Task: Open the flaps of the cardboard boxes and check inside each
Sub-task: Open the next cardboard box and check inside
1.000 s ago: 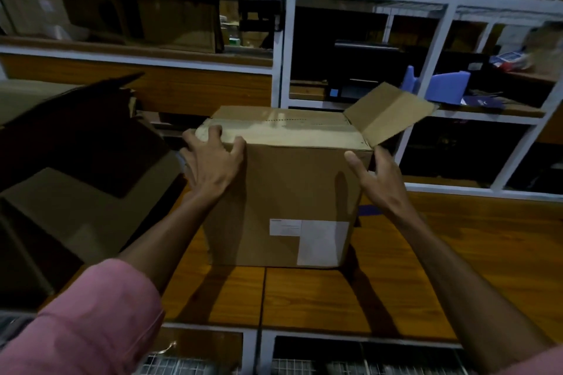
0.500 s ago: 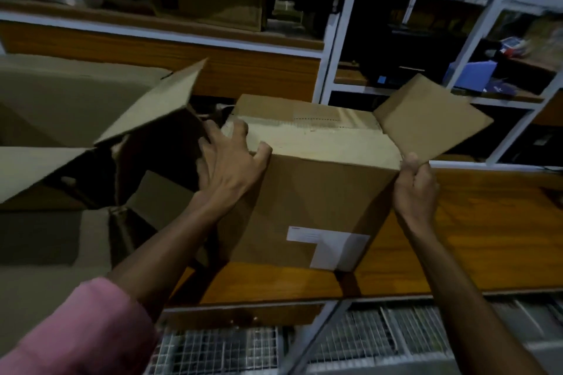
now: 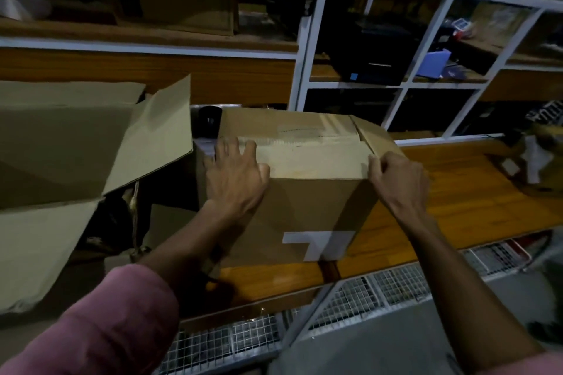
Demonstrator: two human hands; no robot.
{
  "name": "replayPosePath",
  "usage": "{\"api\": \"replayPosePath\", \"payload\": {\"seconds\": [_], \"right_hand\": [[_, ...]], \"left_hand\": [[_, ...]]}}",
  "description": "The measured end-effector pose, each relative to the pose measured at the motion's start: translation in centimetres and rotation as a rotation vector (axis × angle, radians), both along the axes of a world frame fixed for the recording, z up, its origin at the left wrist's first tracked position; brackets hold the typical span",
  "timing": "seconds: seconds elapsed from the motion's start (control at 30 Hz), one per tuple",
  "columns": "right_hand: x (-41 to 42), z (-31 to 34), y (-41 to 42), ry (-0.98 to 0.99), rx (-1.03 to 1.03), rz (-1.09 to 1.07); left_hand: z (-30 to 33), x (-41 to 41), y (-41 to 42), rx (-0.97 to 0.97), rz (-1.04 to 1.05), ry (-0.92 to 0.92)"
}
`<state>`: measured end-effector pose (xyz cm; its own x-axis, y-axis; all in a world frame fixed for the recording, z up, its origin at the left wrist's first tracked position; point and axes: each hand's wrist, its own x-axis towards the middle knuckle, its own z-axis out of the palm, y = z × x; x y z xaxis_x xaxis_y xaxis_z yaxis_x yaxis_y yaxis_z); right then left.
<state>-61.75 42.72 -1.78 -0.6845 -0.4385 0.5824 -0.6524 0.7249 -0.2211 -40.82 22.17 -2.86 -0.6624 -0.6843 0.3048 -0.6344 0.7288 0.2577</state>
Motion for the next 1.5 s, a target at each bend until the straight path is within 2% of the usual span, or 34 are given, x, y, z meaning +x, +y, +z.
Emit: {"api": "replayPosePath", "payload": {"seconds": [0.07, 0.17, 0.27, 0.33, 0.6, 0.67, 0.73, 0.8, 0.9, 1.0, 1.07, 1.13, 1.17, 1.23, 1.3, 1.37, 1.43, 1.47, 1.5], "right_hand": [[-0.9, 0.1, -1.0, -0.007, 0.025, -0.018], [-2.9, -0.5, -2.3, -0.203, 0.038, -0.025], [-3.5, -0.8, -3.0, -0.515, -0.209, 0.093], [-3.8, -1.2, -3.1, -0.591, -0.306, 0.134], [-4.9, -1.5, -4.1, -0.460, -0.250, 0.036], [-4.4, -1.6, -4.2, -0.334, -0.268, 0.055], [-3.7, -1.5, -4.2, -0.137, -0.207, 0.095], [-3.0, -1.4, -4.4, -0.029, -0.128, 0.145], [-2.2, -1.1, -4.4, -0.013, -0.116, 0.231], [-1.4, 1.2, -4.5, 0.039, -0.191, 0.330], [-0.9, 4.0, -4.8, 0.067, -0.257, 0.356], [-0.2, 7.2, -4.9, 0.075, -0.312, 0.382], [0.2, 8.8, -4.9, 0.031, -0.313, 0.411], [0.9, 11.4, -4.8, -0.190, -0.145, 0.463], [1.4, 12.8, -4.8, -0.428, 0.235, 0.469], [2.0, 12.8, -4.6, -0.528, 0.556, 0.477], [2.6, 11.7, -4.6, -0.605, 0.681, 0.515], [2.9, 10.7, -4.5, -0.664, 0.697, 0.525], [3.3, 9.6, -4.5, -0.717, 0.708, 0.529]], "left_hand": [[0.0, 0.0, 0.1, -0.013, 0.003, -0.017], [-0.2, -0.1, 0.0, -0.029, 0.016, -0.034], [-0.4, -0.4, 0.0, -0.044, 0.036, -0.045], [-0.5, -0.7, 0.0, -0.054, 0.055, -0.051], [0.1, -1.9, -0.2, 0.001, 0.056, -0.090], [0.8, -2.9, -1.5, 0.043, 0.015, -0.154], [1.9, -4.3, -2.7, 0.057, -0.051, -0.238], [2.8, -5.8, -3.3, 0.073, -0.119, -0.275], [4.0, -7.0, -3.3, 0.031, -0.141, -0.174], [6.4, -6.8, -2.8, -0.188, -0.134, 0.015], [8.8, -6.3, -1.7, -0.269, -0.180, 0.148], [11.3, -5.8, -0.2, -0.226, -0.208, 0.136], [12.2, -5.6, 0.5, -0.172, -0.198, 0.071], [13.4, -5.2, 1.8, -0.070, -0.180, -0.098], [13.9, -4.6, 3.0, 0.057, -0.229, -0.253], [13.7, -3.9, 4.1, 0.267, -0.351, -0.331], [12.3, -3.4, 4.9, 0.490, -0.422, -0.397], [11.2, -3.2, 5.3, 0.504, -0.444, -0.441], [9.7, -3.2, 5.6, 0.435, -0.461, -0.484]]}}
